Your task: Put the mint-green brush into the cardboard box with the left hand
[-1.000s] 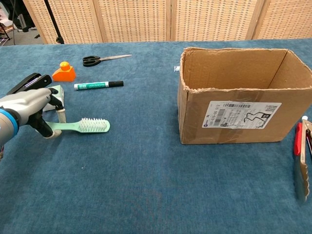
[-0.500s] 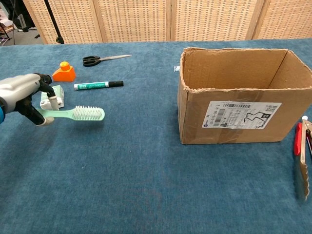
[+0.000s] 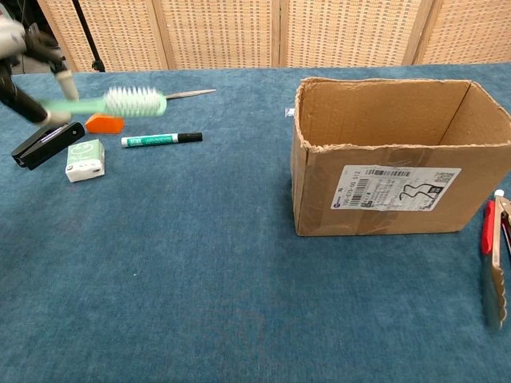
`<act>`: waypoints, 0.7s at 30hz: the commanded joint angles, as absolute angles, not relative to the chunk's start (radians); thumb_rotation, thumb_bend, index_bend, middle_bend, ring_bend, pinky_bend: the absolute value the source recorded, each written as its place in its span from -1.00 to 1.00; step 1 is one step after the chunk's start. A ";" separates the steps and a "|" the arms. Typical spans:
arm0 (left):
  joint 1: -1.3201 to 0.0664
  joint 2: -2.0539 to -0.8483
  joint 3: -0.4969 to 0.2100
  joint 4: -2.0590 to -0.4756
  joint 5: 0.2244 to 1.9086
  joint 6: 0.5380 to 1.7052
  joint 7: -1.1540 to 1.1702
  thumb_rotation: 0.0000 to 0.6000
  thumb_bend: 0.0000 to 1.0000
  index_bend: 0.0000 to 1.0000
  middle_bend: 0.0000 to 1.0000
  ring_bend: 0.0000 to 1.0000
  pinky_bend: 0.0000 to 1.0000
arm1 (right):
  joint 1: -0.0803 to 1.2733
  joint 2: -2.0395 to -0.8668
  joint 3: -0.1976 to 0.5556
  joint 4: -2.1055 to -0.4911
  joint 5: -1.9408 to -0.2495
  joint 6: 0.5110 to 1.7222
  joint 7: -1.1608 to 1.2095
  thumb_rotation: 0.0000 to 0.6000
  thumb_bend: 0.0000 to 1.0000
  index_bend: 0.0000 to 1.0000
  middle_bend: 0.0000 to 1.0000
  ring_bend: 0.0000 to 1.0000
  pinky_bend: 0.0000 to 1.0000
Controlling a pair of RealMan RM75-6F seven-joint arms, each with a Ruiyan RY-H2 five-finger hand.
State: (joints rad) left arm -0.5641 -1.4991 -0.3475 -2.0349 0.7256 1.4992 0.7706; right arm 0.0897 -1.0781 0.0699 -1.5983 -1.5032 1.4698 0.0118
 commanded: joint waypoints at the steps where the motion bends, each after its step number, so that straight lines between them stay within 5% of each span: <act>1: -0.600 -1.463 -0.393 -2.101 0.749 1.519 0.800 1.00 -0.24 0.31 -1.00 -1.00 -1.00 | 0.090 -1.079 0.069 -1.598 -1.504 1.468 0.009 1.00 -1.00 -1.00 -1.00 -1.00 -1.00; 11: -0.745 -1.425 -0.374 -2.040 0.903 1.237 0.722 1.00 -0.24 0.38 -1.00 -1.00 -1.00 | 0.093 -1.082 0.071 -1.595 -1.495 1.462 0.005 1.00 -1.00 -1.00 -1.00 -1.00 -1.00; 21: -0.914 -1.587 -0.398 -1.877 0.888 1.161 0.735 1.00 -0.24 0.42 -1.00 -1.00 -1.00 | 0.096 -1.085 0.076 -1.589 -1.483 1.453 0.005 1.00 -1.00 -1.00 -1.00 -1.00 -1.00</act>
State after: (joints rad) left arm -0.8758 -1.5504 -0.3883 -1.9142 0.9080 1.1780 0.7189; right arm 0.0960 -1.0846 0.0755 -1.5892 -1.4828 1.4535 0.0047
